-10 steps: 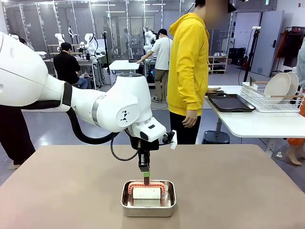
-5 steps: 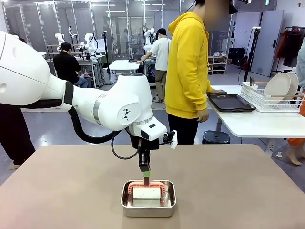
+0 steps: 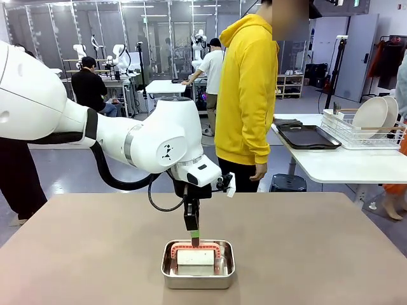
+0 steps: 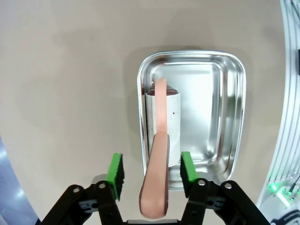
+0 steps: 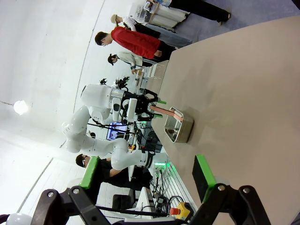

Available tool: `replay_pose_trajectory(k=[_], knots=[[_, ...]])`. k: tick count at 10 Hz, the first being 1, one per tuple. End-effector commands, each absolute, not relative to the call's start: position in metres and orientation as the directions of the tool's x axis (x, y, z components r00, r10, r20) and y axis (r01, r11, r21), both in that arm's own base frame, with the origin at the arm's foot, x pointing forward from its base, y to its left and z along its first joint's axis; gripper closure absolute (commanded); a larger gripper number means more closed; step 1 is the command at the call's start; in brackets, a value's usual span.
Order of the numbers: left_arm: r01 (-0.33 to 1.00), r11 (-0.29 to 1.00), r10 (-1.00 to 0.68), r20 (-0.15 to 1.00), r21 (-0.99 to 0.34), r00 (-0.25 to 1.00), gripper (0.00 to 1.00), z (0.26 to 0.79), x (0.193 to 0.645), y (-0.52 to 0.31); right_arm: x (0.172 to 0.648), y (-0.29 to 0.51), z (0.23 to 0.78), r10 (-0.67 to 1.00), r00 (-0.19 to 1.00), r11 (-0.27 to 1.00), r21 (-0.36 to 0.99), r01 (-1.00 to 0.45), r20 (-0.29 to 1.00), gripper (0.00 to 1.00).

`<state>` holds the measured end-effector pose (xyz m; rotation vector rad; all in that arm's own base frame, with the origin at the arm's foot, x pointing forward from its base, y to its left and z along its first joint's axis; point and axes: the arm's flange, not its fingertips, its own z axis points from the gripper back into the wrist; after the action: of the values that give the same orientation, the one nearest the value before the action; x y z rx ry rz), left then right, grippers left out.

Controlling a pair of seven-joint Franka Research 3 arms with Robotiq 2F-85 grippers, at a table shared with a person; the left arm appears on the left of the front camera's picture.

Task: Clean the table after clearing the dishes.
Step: Place the Lint Roller back on top of the Airtight Container.

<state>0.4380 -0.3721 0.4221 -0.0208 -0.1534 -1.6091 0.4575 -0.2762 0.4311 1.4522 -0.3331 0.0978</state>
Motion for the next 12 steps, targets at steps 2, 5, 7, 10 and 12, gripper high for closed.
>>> replay_pose_trajectory(k=[2, 5, 7, 10, 12], knots=[[0.994, -0.073, -0.99, 0.117, 0.079, -0.082, 0.21, 0.448, 0.432, -0.369, 0.454, -0.275, 0.432, -0.132, 0.944, 0.126, 0.95, -0.285, 0.301, 0.02], [0.994, -0.07, -0.991, 0.106, 0.081, -0.079, 0.0, 0.474, 0.426, -0.364, 0.454, -0.275, 0.432, -0.132, 0.944, 0.126, 0.95, -0.285, 0.301, 0.02], [0.992, -0.075, -0.992, 0.095, 0.097, -0.084, 0.0, 0.498, 0.418, -0.361, 0.454, -0.275, 0.432, -0.132, 0.944, 0.126, 0.95, -0.285, 0.301, 0.02], [0.992, -0.063, -0.989, 0.126, 0.106, -0.076, 0.0, 0.515, 0.409, -0.355, 0.454, -0.275, 0.432, -0.132, 0.944, 0.126, 0.95, -0.285, 0.301, 0.02], [0.989, -0.041, -0.993, 0.105, 0.141, -0.056, 0.0, 0.515, 0.413, -0.363, 0.454, -0.275, 0.432, -0.132, 0.944, 0.126, 0.95, -0.285, 0.301, 0.02]])
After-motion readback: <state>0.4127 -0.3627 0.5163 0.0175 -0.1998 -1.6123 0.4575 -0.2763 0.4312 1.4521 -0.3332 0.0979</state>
